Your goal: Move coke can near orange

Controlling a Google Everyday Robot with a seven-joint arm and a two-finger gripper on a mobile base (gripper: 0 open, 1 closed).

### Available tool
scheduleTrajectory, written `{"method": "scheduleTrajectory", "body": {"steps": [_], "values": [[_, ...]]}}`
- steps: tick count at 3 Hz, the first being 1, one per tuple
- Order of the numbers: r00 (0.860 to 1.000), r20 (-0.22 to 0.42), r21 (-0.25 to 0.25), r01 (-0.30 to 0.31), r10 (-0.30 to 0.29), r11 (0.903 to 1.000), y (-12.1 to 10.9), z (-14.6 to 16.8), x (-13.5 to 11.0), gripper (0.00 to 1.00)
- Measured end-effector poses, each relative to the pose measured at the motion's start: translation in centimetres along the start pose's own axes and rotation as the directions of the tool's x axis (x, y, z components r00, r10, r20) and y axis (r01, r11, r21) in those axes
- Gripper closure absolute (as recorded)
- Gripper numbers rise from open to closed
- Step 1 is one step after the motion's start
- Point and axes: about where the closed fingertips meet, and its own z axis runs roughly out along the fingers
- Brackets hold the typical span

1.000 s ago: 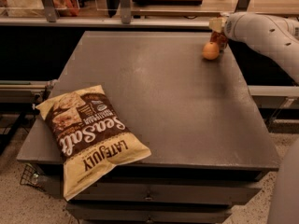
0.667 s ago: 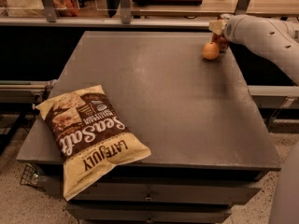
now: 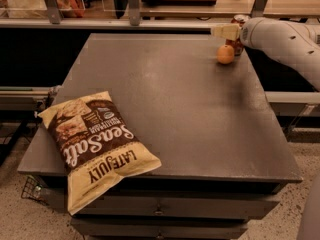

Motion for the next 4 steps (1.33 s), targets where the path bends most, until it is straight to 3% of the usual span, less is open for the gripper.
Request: {"method": "scheduleTrajectory", "body": {"steps": [1,2,3,4], "values": [[0.999,0.038,-0.017,0.010,-0.009,0.9998,-0.3,-3.5,-1.4,0.00],[0.998,0.062,-0.045,0.009,-0.007,0.9989,-2.2,-8.0,-2.1,0.00],[0.994,0.068,-0.119,-0.076,0.084,0.9900,-5.8,-12.0,-1.0,0.00],[0.992,0.097,-0.148,-0.068,0.083,0.9866,-6.5,-15.0,-1.9,0.00]]}}
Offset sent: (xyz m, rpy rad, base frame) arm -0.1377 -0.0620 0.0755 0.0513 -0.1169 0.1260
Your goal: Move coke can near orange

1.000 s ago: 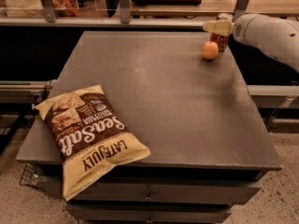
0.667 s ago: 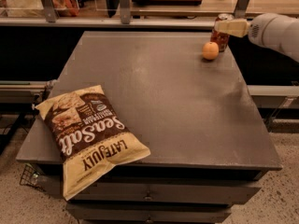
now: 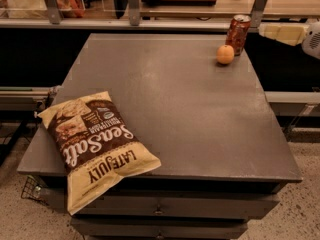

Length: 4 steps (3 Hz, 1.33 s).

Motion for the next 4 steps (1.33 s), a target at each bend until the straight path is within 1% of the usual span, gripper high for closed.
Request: {"method": "scheduleTrajectory", "body": {"steps": [1,2,3,4], "values": [[1.000,-0.013,-0.015,0.001,-0.001,0.9999,-1.0,1.7,1.1,0.00],[0.999,-0.044,-0.038,0.013,-0.015,0.9992,-4.4,0.7,0.1,0.00],[0.996,-0.053,-0.058,0.067,-0.070,0.9961,-7.3,-3.4,-3.2,0.00],[0.994,-0.054,-0.080,0.095,-0.099,0.9923,-7.5,-5.6,-5.5,0.00]]}}
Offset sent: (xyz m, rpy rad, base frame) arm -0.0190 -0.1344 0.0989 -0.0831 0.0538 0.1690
